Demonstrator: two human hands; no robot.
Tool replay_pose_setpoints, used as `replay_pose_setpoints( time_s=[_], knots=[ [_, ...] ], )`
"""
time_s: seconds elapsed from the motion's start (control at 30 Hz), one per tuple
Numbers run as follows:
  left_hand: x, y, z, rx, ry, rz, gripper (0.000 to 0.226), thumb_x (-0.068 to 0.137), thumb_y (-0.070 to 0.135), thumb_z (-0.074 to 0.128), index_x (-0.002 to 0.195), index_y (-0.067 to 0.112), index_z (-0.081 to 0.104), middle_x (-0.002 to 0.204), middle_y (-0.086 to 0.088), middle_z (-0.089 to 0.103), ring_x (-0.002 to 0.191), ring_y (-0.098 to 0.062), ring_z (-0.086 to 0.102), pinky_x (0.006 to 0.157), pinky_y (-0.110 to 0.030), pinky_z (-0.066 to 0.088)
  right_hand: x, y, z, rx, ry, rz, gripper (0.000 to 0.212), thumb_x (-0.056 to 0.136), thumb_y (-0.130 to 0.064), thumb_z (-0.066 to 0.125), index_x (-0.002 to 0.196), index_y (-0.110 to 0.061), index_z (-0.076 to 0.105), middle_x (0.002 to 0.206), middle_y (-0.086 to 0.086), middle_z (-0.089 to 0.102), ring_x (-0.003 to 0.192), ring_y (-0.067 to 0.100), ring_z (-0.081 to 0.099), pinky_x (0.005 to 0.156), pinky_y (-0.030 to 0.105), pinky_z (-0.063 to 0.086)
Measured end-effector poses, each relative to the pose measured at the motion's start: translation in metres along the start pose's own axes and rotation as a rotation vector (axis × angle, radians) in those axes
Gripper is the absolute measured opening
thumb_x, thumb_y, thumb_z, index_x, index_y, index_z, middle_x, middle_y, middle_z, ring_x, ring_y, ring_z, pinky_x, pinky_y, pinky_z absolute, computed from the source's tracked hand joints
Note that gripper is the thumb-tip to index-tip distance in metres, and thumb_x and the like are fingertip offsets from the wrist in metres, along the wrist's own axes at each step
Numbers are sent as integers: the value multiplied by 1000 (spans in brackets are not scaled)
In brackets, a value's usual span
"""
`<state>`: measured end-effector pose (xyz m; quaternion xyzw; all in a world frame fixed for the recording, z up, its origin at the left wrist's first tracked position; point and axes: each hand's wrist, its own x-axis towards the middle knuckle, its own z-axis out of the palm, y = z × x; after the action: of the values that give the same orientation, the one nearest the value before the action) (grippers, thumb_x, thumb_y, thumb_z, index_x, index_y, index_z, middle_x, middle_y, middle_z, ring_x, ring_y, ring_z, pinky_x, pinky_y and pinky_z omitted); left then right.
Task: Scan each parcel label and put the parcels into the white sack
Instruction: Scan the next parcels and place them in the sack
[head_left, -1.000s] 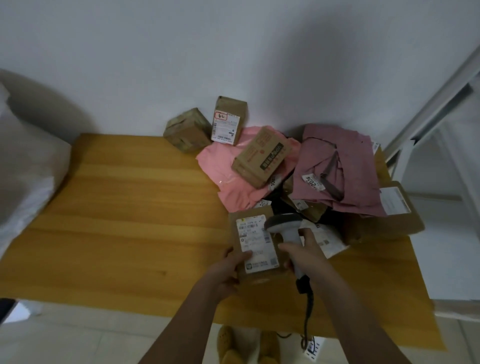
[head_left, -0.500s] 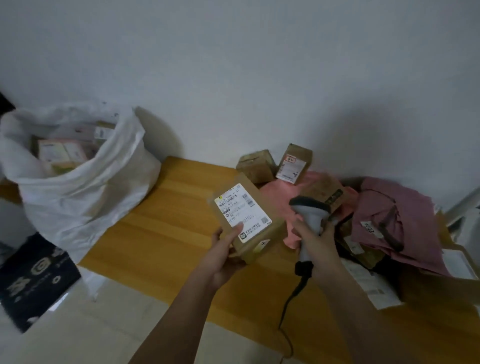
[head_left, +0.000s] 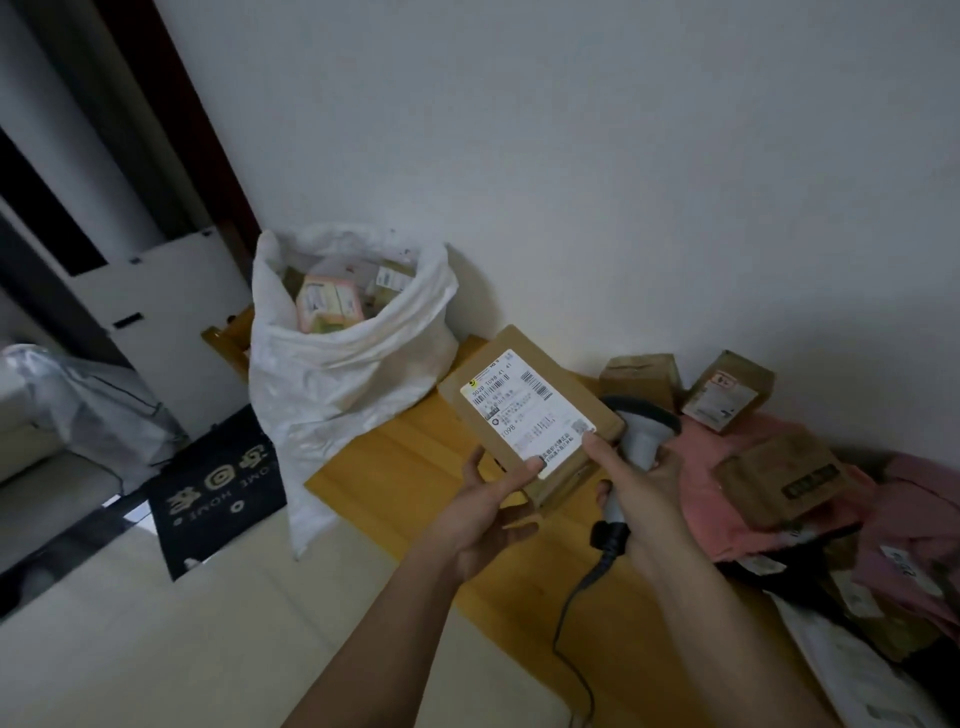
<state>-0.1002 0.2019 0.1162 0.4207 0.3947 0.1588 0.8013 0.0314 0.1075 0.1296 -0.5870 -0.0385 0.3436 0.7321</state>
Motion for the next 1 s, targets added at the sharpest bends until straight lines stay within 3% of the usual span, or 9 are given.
replay_pose_setpoints(
  time_s=[0.17,0.3,0.4,0.5,0.67,0.73,0.87,1.0],
  knots=[
    [-11,8,-9,-19,-4,39,113,67,24,88,145,50,11,128,-10,57,117,-38,57,100,-54,47,-6,-1,19,-90,-75,-20,90,64,-35,89,137,-15,40,105,10,70,74,16,64,55,24,52],
    [-7,12,-17,-102,97,127,93,73,10,81,144,40,28,123,-7,63,113,-31,59,103,-46,45,-6,-13,20,-186,-51,-21,64,83,-44,72,133,-15,43,99,6,63,65,14,60,52,25,49],
    [0,12,-20,-52,155,148,93,76,0,78,148,36,31,114,-3,69,110,-24,61,112,-48,36,-2,-34,17,-260,-61,-8,43,95,-45,54,126,-15,46,96,8,58,52,13,59,47,26,45],
    [9,11,-22,-29,164,137,95,74,-2,78,148,38,32,118,-4,69,111,-24,61,114,-48,33,-5,-62,12,-268,-135,-12,31,100,-36,51,120,-13,54,92,9,57,49,15,58,47,27,45],
    [27,11,-14,-16,193,141,99,74,-4,78,148,40,30,124,-6,65,112,-23,59,113,-45,33,-20,-107,3,-391,-297,-87,33,101,-37,49,112,-8,59,84,10,57,44,10,57,41,23,43],
    [34,13,-7,-17,202,147,96,75,-4,77,148,39,30,120,-3,65,108,-19,59,112,-44,35,-27,-121,0,-457,-303,-135,31,101,-38,48,110,-11,59,85,13,60,46,10,58,44,24,45],
    [47,10,-1,-30,201,145,99,74,-2,79,149,40,29,125,-3,63,110,-21,60,106,-40,39,-40,-137,-5,-445,-294,-173,29,100,-38,48,107,-12,59,105,24,63,55,18,57,54,33,45],
    [57,8,6,-21,195,132,104,72,-1,80,151,40,26,135,-2,57,113,-21,59,107,-41,38,-47,-148,-11,-395,-267,-182,31,100,-36,49,106,-8,59,99,21,61,51,17,54,50,31,45]
  ],
)
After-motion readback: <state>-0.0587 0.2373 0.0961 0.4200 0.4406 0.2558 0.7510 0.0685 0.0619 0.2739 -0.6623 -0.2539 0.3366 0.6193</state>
